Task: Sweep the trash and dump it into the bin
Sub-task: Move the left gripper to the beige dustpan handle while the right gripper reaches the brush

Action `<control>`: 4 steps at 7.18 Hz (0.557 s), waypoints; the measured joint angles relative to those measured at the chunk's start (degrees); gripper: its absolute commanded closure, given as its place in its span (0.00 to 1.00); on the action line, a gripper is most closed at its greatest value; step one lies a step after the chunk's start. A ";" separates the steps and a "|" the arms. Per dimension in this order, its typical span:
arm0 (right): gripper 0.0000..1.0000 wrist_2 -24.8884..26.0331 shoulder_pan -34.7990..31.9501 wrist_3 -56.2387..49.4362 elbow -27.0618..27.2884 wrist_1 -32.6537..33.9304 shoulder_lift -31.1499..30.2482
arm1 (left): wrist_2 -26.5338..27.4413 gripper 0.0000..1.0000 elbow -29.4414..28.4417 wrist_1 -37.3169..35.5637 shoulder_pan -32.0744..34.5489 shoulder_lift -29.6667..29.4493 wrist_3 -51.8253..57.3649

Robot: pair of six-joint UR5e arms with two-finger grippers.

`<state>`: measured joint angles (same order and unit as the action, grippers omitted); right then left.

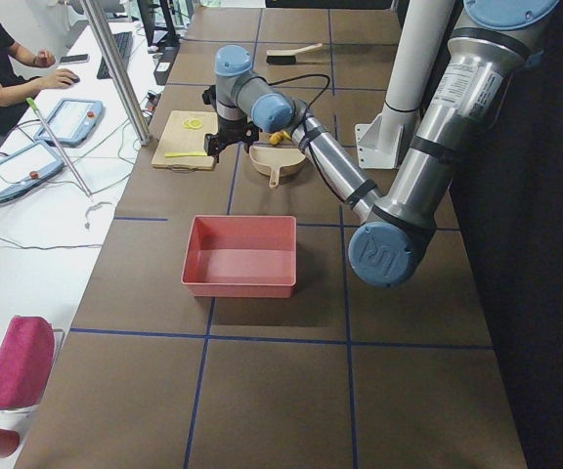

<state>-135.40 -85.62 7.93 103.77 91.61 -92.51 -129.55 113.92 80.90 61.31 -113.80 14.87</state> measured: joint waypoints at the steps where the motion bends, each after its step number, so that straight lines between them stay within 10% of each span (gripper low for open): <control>1: 0.00 -0.94 0.13 0.03 0.56 0.02 -0.62 | -0.05 0.00 -0.03 -3.03 -2.96 -2.33 2.06; 4: 0.00 -1.49 1.93 9.65 3.98 -1.17 -2.41 | 0.12 0.00 -1.73 -5.03 -10.03 -5.08 11.54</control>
<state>-136.89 -83.69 17.59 107.75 90.44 -94.91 -129.43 112.19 75.87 51.28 -118.88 26.41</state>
